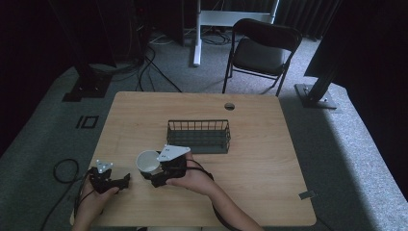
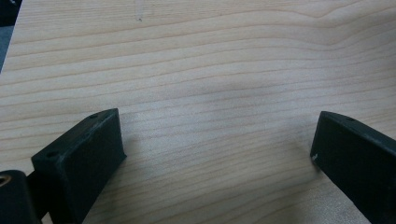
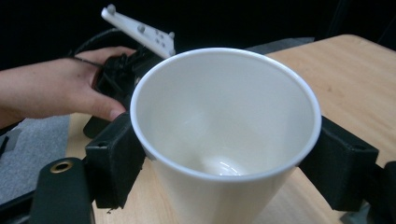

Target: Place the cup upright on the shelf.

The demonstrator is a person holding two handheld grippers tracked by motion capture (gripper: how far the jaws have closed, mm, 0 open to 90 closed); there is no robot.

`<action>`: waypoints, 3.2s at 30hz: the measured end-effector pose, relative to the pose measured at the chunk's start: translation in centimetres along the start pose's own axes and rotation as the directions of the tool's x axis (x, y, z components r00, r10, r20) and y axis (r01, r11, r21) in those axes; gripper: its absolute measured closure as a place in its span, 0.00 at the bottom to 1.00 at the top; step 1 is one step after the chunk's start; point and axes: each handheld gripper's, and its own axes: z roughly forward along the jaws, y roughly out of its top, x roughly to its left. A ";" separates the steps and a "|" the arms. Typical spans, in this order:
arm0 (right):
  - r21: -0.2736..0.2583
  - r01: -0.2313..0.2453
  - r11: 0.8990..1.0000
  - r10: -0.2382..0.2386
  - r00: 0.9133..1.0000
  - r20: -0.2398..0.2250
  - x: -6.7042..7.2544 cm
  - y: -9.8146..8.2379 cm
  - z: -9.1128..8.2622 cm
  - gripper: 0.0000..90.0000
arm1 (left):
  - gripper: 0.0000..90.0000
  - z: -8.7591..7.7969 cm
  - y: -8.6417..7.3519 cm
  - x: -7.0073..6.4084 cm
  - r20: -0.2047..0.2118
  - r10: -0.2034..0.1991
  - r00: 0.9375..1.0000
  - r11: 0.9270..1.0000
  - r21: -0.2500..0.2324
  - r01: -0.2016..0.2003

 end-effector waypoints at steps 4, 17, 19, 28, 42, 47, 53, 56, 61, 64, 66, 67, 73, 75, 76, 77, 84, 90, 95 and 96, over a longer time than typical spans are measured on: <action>-0.019 -0.006 1.000 0.007 1.000 0.019 -0.4 0.7 -0.8 0.22 | 0.03 0.0 0.0 0.0 0.000 -0.001 1.000 1.000 0.000 0.001; -0.092 -0.037 0.995 0.049 0.990 0.133 -2.9 2.0 -4.0 0.22 | 0.03 0.0 0.0 0.0 0.000 -0.001 1.000 1.000 0.000 0.001; -0.106 -0.037 0.994 0.054 0.986 0.160 -3.5 2.2 -4.8 0.22 | 0.03 0.0 0.0 0.0 0.000 -0.001 1.000 1.000 0.000 0.001; -0.128 -0.040 0.991 0.072 0.963 0.258 -5.3 3.0 -6.6 0.22 | 0.03 0.0 0.0 0.0 0.001 -0.001 1.000 1.000 0.003 0.001; -0.156 -0.081 0.984 0.141 0.893 0.428 -8.8 2.8 -8.2 0.22 | 0.03 0.0 0.0 0.0 0.000 -0.001 1.000 1.000 0.000 0.001; -0.154 -0.103 0.983 0.165 0.863 0.477 -10.2 2.5 -8.3 0.22 | 0.03 0.0 0.0 0.0 -0.001 -0.002 1.000 1.000 -0.002 0.002; -0.128 -0.135 0.983 0.182 0.837 0.516 -11.7 1.3 -7.9 0.22 | 0.03 0.0 0.0 0.0 0.000 0.000 1.000 1.000 -0.001 0.000; -0.130 -0.150 0.980 0.197 0.833 0.516 -12.1 0.6 -7.7 0.22 | 0.03 0.0 0.0 0.0 -0.001 0.001 1.000 1.000 0.000 -0.001; -0.116 -0.174 0.978 0.210 0.821 0.531 -12.7 -0.2 -7.1 0.22 | 0.03 0.0 0.0 0.0 0.000 -0.001 1.000 1.000 -0.001 0.001; -0.111 -0.186 0.976 0.216 0.819 0.531 -12.9 -0.5 -6.8 0.22 | 0.03 0.0 0.0 0.0 0.000 -0.001 1.000 1.000 -0.001 0.001; -0.104 -0.198 0.975 0.222 0.818 0.531 -13.0 -0.9 -6.6 0.22 | 0.03 0.0 0.0 0.0 0.000 -0.002 1.000 1.000 -0.001 0.002; -0.098 -0.208 0.973 0.228 0.815 0.533 -13.1 -1.2 -6.4 0.22 | 0.03 0.0 0.0 0.0 0.000 -0.001 1.000 1.000 -0.001 0.001; -0.083 -0.231 0.969 0.239 0.813 0.531 -13.4 -2.0 -6.0 0.22 | 0.03 0.0 0.0 0.0 0.000 -0.002 1.000 1.000 -0.001 0.002; -0.080 -0.235 0.969 0.241 0.814 0.529 -13.5 -2.3 -5.9 0.22 | 0.03 0.0 0.0 0.0 0.000 -0.002 1.000 1.000 -0.001 0.002; -0.080 -0.235 0.969 0.241 0.814 0.529 -13.5 -2.3 -5.9 0.22 | 0.03 0.0 0.0 0.0 0.000 -0.002 1.000 1.000 -0.001 0.002; -0.079 -0.240 0.967 0.245 0.813 0.529 -13.6 -2.5 -5.8 0.22 | 0.03 0.0 0.0 0.0 0.000 -0.001 1.000 1.000 -0.001 0.001; -0.069 -0.233 0.970 0.233 0.815 0.531 -13.5 -2.6 -5.7 0.22 | 0.03 0.0 0.0 0.0 0.000 -0.002 1.000 1.000 -0.001 0.002; -0.063 -0.192 0.979 0.196 0.826 0.529 -13.4 -2.8 -5.6 0.22 | 0.03 0.0 0.0 0.0 0.000 -0.002 1.000 1.000 -0.001 0.002; -0.061 -0.188 0.980 0.192 0.834 0.517 -13.3 -2.8 -5.7 0.14 | 0.03 0.0 0.0 0.0 0.000 -0.001 1.000 1.000 -0.001 0.001; -0.066 -0.194 0.979 0.200 0.834 0.514 -13.3 -2.8 -5.8 0.14 | 0.03 0.0 0.0 0.0 0.000 -0.002 1.000 1.000 -0.001 0.002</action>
